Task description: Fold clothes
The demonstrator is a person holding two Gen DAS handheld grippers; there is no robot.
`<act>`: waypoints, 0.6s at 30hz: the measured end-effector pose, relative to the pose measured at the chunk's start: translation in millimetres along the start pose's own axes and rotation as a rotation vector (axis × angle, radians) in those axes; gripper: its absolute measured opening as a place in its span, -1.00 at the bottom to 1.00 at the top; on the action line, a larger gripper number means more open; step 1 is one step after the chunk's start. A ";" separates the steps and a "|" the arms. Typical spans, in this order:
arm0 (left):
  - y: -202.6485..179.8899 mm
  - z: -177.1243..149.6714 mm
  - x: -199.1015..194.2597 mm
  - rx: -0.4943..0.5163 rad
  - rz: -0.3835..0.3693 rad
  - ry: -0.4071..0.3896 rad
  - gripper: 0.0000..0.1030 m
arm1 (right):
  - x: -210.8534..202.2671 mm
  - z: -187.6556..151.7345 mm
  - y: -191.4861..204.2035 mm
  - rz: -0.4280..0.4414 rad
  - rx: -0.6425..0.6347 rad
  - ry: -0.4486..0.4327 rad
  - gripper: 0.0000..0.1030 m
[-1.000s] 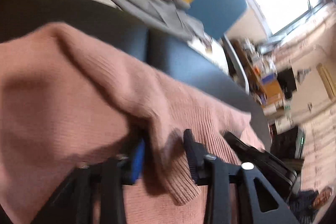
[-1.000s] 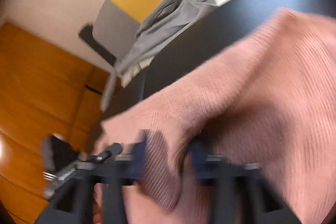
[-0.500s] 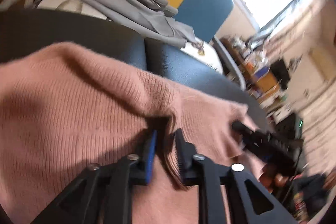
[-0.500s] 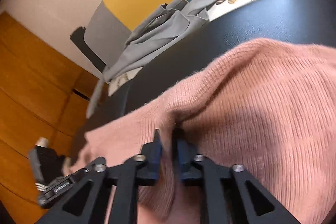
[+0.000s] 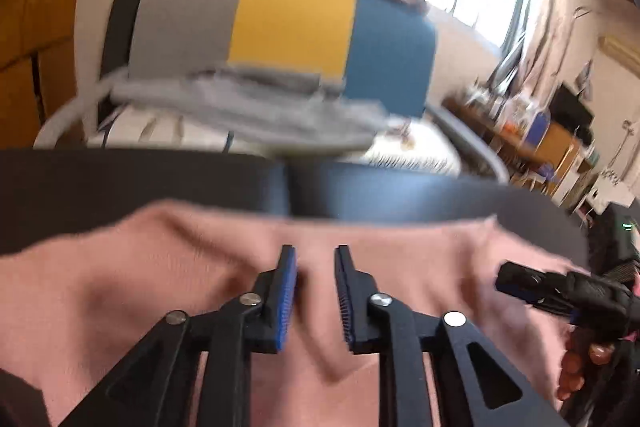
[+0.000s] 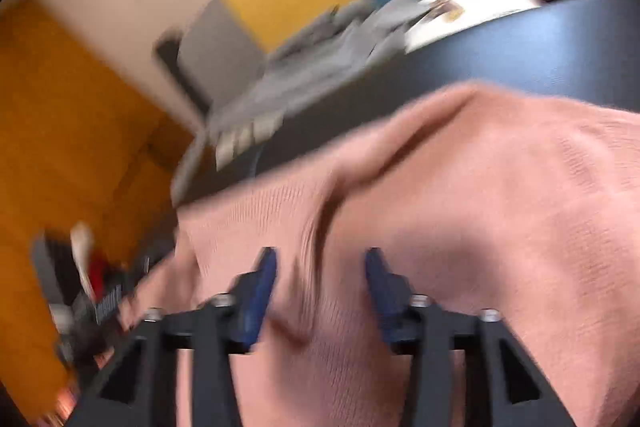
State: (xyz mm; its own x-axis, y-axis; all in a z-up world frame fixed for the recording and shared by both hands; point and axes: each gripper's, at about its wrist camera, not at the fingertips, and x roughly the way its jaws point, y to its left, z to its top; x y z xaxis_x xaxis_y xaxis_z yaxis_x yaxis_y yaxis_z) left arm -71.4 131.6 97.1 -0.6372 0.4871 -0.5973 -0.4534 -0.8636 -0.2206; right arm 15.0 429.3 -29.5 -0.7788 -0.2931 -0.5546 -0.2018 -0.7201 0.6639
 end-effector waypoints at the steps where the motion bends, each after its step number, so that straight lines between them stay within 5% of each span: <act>1: -11.6 3.0 2.6 0.023 -0.032 -0.003 -0.56 | 1.3 6.9 -7.7 0.020 0.060 -0.007 -0.03; 4: -49.7 -4.0 41.1 0.139 -0.111 0.126 -0.56 | 29.5 27.9 -27.5 0.109 0.228 0.059 -0.07; 5: -54.2 -12.2 53.3 0.171 -0.093 0.162 -0.56 | 45.7 31.7 -30.8 0.098 0.260 0.112 -0.23; 6: -58.7 -20.5 65.4 0.203 -0.075 0.197 -0.56 | 57.6 35.2 -33.7 0.089 0.282 0.146 -0.70; 7: -59.6 -24.9 71.2 0.216 -0.071 0.212 -0.56 | 61.4 38.3 -35.7 0.084 0.285 0.145 -0.86; 13: -45.0 -24.0 63.8 0.155 -0.129 0.184 -0.54 | 42.8 50.4 -42.7 -0.109 0.143 -0.035 -0.92; 16: -48.5 -24.3 65.5 0.158 -0.124 0.178 -0.54 | 35.4 47.6 -31.8 -0.132 0.086 -0.036 -0.61; 18: -49.4 -26.3 67.5 0.162 -0.121 0.176 -0.54 | 15.2 41.9 -7.7 -0.186 -0.059 -0.112 -0.46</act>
State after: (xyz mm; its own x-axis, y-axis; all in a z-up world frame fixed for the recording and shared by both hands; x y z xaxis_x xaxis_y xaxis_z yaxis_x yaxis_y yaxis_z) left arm -75.6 203.8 47.3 -0.4605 0.5431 -0.7021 -0.6223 -0.7616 -0.1810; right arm -20.1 456.8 -22.1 -0.7930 -0.0824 -0.6037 -0.3157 -0.7918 0.5228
